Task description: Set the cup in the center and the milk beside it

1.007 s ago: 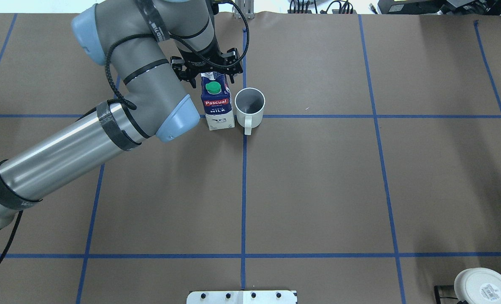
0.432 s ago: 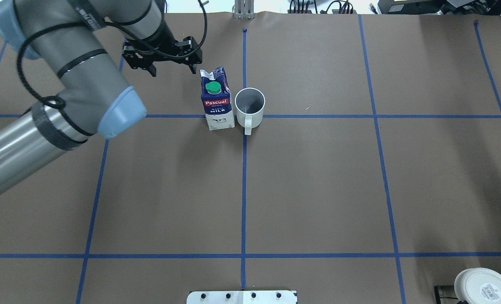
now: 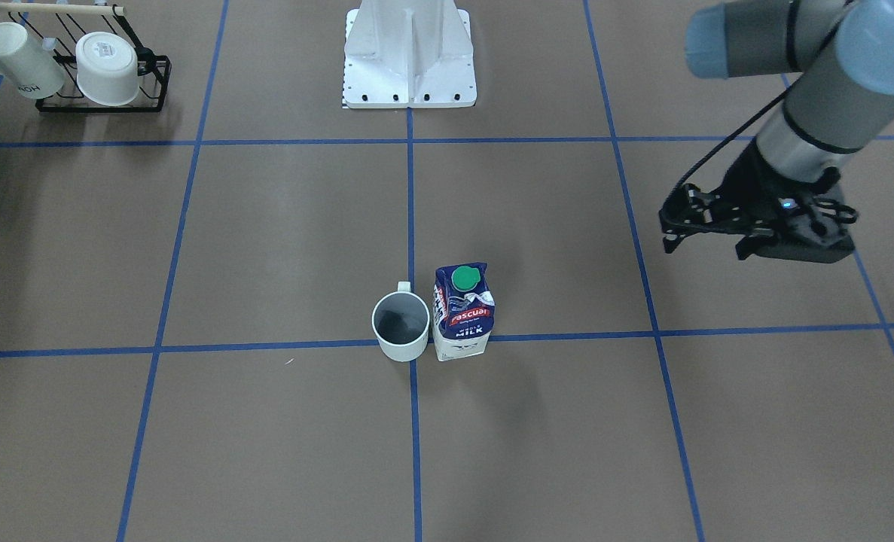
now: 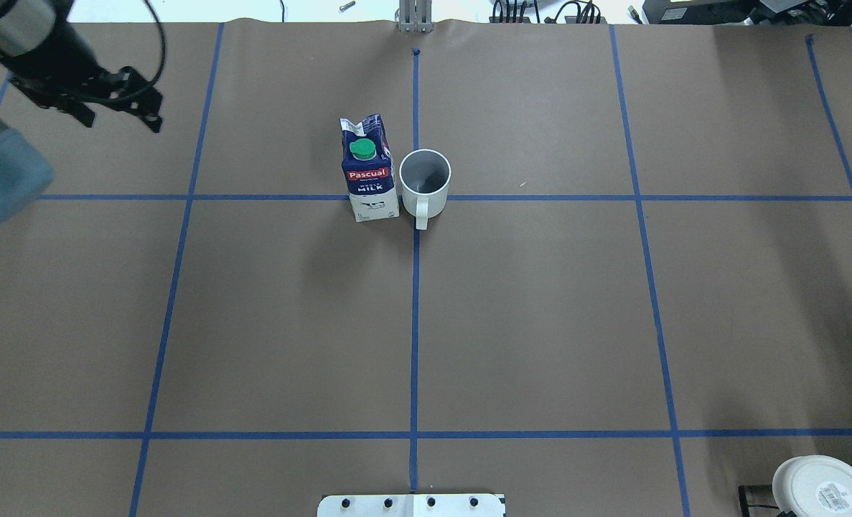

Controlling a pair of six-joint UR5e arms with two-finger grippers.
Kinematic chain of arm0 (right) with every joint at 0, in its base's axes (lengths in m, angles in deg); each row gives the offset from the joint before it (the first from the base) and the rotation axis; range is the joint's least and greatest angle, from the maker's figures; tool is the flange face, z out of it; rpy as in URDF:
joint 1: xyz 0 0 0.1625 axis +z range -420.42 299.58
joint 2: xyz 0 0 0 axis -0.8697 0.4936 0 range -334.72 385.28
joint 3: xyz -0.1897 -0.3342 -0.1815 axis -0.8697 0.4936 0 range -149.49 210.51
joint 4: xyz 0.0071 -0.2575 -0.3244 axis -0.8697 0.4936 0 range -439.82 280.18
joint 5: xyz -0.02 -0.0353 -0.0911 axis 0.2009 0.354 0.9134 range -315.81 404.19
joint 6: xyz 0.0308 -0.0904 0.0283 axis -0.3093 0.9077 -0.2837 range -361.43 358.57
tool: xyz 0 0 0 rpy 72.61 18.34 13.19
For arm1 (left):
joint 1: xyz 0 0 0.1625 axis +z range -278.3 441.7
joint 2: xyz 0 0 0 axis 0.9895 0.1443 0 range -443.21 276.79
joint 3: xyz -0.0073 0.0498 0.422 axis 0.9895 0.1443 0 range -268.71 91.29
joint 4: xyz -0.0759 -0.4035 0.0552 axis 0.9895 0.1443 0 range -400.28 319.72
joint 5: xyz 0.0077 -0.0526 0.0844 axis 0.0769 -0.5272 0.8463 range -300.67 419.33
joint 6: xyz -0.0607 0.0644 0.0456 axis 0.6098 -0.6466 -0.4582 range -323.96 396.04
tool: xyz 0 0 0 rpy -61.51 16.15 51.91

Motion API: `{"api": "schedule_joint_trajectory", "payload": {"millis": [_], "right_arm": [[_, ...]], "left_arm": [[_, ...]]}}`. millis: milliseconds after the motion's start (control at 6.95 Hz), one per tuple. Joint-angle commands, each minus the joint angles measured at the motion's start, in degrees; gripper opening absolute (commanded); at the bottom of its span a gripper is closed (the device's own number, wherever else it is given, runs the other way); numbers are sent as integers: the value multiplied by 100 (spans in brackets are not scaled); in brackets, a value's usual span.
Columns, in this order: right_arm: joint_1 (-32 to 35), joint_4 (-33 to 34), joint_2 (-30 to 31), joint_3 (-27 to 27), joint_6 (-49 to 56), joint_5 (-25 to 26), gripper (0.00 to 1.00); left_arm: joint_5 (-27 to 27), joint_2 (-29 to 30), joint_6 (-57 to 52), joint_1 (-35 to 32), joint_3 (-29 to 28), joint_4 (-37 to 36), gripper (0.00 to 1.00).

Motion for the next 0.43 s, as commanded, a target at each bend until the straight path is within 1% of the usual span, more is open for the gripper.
{"api": "schedule_joint_trajectory", "payload": {"millis": [0,288], "right_arm": [[9,16,14,168,-30,2,100],[9,7,84,168,-30,2,100]], "left_arm": [[-77,-1286,-1768,-1111,-80,105,98],[-42,-1359,-1789,-1456,-816,96,98]]}}
